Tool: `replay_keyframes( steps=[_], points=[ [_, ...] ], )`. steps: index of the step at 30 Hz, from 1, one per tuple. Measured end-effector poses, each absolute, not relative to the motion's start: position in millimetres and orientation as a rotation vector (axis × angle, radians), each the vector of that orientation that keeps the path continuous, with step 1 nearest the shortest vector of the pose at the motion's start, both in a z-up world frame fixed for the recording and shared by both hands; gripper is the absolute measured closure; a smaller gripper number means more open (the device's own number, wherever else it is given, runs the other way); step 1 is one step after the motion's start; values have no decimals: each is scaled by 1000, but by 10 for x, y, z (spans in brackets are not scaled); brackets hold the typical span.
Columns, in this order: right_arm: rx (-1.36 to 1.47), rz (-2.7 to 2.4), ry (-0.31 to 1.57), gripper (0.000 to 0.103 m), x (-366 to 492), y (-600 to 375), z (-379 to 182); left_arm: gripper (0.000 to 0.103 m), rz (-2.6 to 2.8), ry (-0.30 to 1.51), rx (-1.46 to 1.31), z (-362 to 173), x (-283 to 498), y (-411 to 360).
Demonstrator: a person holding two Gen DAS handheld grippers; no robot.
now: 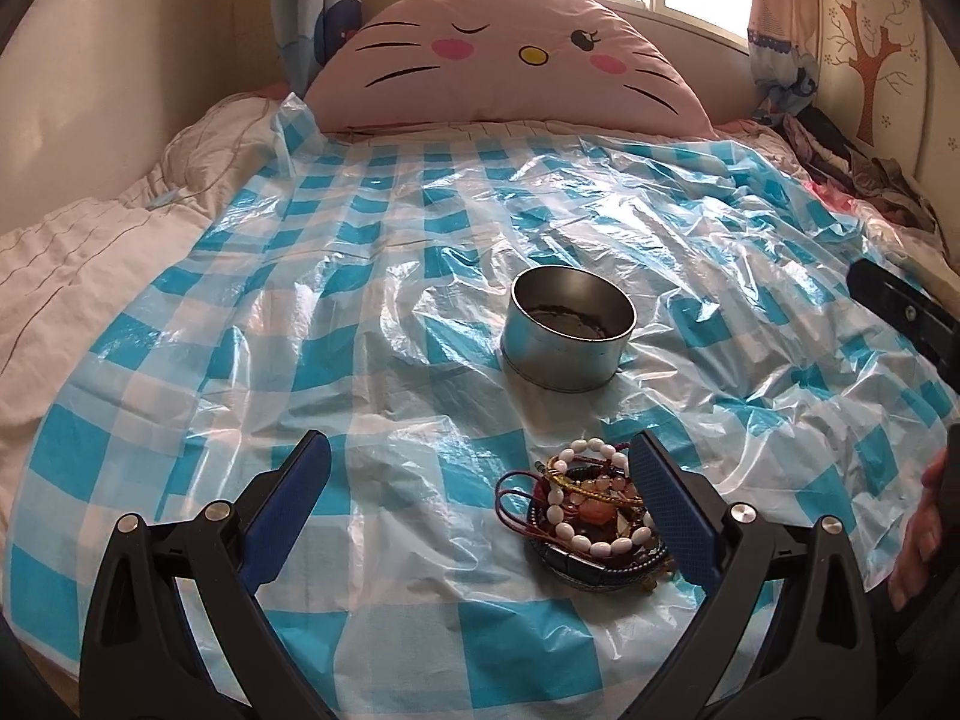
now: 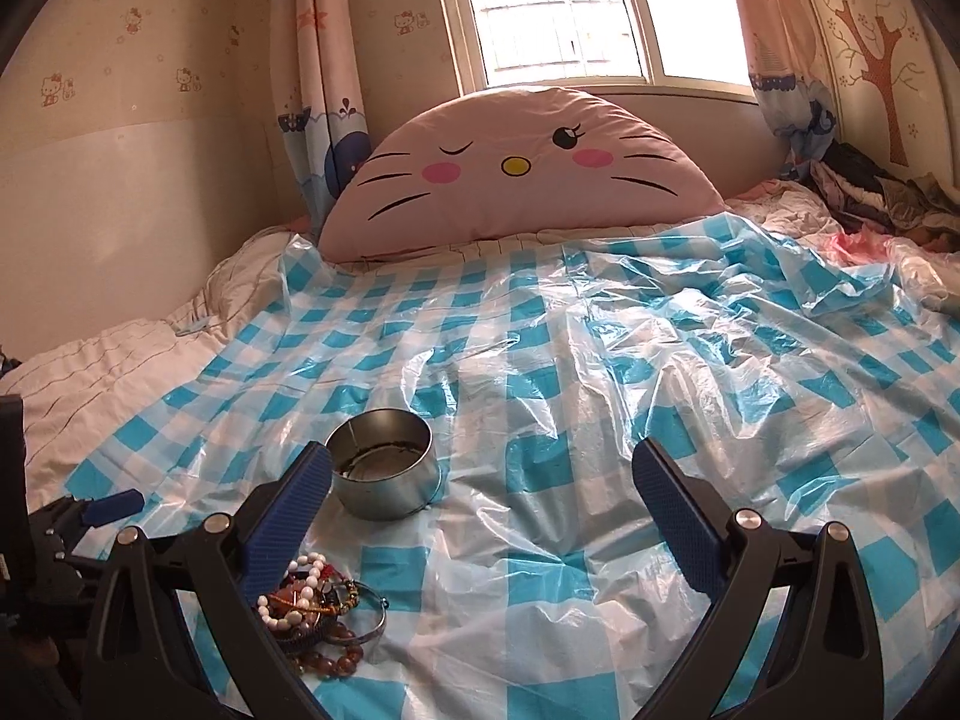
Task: Organize jewelry
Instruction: 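Move the left gripper down over the jewelry pile on the dark dish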
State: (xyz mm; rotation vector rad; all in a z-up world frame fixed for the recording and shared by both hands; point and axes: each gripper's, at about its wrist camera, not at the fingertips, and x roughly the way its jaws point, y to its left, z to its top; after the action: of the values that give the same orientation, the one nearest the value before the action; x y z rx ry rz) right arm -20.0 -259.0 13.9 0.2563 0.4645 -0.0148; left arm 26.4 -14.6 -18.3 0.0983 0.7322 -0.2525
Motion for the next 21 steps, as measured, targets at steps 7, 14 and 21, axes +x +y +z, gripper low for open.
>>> replay_keyframes(
  steps=[7,14,21],
  points=[
    [362,4,503,7,-150,-2771,-111,8,-369,740,230,-298,132,-596],
    [403,28,511,7,-145,-2817,-140,40,-428,831,179,-421,247,-669],
    [392,46,509,7,-145,-2766,-143,101,-478,890,163,-541,277,-767]
  ],
)
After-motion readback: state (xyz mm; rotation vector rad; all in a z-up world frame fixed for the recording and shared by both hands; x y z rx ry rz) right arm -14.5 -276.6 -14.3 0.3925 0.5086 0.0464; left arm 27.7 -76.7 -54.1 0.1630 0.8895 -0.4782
